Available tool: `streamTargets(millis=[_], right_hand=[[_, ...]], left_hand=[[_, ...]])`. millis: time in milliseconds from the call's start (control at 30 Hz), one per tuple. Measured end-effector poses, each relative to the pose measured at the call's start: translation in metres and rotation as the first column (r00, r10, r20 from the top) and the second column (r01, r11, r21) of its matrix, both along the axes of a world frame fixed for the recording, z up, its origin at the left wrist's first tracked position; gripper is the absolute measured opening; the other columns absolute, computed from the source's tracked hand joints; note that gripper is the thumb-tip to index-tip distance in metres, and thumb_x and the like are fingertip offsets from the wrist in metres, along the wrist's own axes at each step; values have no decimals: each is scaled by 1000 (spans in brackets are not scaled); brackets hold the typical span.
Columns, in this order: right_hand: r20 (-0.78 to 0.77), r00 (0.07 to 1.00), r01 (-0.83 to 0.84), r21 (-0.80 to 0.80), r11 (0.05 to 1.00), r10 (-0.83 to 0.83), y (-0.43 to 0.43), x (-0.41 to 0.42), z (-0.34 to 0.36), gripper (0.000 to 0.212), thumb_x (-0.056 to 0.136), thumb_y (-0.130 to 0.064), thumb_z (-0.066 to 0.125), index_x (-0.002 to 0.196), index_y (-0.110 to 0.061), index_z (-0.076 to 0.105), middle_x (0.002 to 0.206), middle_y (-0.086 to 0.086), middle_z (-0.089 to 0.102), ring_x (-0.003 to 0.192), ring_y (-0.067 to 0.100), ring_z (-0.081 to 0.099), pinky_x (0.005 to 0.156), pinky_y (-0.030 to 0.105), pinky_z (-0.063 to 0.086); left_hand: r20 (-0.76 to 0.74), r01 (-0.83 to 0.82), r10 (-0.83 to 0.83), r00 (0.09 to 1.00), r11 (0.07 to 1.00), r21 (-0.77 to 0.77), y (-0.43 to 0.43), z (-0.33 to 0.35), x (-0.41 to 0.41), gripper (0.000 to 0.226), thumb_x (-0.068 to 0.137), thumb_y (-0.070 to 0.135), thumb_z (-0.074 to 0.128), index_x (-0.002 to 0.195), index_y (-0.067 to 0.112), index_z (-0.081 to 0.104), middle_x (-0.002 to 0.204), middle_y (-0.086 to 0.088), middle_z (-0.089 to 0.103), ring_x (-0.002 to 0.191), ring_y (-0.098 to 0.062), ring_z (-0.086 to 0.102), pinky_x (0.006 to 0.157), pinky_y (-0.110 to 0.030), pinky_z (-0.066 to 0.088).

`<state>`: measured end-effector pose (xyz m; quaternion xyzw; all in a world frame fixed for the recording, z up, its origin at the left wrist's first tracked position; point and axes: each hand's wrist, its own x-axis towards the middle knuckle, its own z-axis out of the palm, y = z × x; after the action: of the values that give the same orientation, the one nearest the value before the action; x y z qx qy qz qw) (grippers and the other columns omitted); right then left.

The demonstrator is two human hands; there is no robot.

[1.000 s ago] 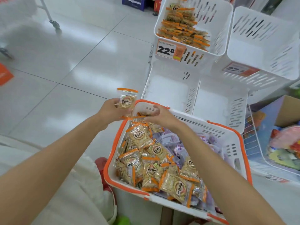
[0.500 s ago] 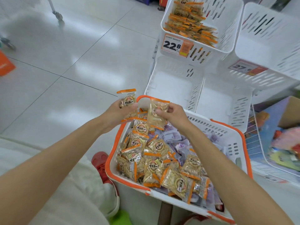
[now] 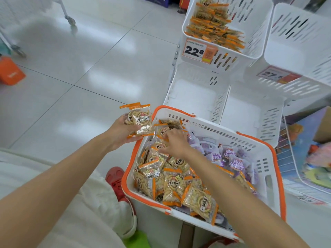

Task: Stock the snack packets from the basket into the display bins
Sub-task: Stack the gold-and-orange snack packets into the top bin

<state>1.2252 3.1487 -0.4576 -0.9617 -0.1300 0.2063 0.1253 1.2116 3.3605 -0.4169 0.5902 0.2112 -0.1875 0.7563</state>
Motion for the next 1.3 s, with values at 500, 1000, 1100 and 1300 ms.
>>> streamTargets(millis=[500, 1000, 1100, 1300], right_hand=[[-145, 984, 174, 649, 740, -104, -40, 41, 156, 18, 89, -8, 70, 98, -13, 54, 96, 0, 58, 69, 2, 58, 63, 21, 49], [-258, 964, 192, 527, 828, -60, -137, 106, 278, 48, 79, -16, 82, 119, -24, 57, 101, -4, 68, 87, 8, 67, 70, 25, 55], [-191, 978, 175, 523, 834, -85, -159, 134, 299, 34, 81, -15, 80, 111, -17, 63, 92, -4, 70, 77, 5, 67, 65, 22, 51], [258, 860, 186, 644, 742, -440, -207, 232, 315, 29, 76, -21, 84, 98, -20, 65, 88, -2, 69, 78, 12, 65, 73, 33, 54]], left_hand=[[166, 449, -426, 889, 883, -137, -49, 63, 19, 28, 100, 34, 50, 123, 21, 60, 105, 1, 68, 97, -19, 69, 90, -38, 55], [266, 634, -845, 463, 526, 566, -166, 180, 130, 95, 77, 7, 80, 141, 27, 13, 103, 2, 61, 82, -5, 67, 66, -24, 57], [260, 635, -867, 426, 491, 596, -185, 201, 174, 89, 79, 11, 80, 136, 33, 15, 116, 5, 58, 89, -2, 62, 74, -23, 57], [515, 227, -637, 573, 727, 648, -184, 212, 286, 95, 76, 40, 81, 152, 28, 26, 136, 8, 46, 128, -13, 47, 105, -32, 41]])
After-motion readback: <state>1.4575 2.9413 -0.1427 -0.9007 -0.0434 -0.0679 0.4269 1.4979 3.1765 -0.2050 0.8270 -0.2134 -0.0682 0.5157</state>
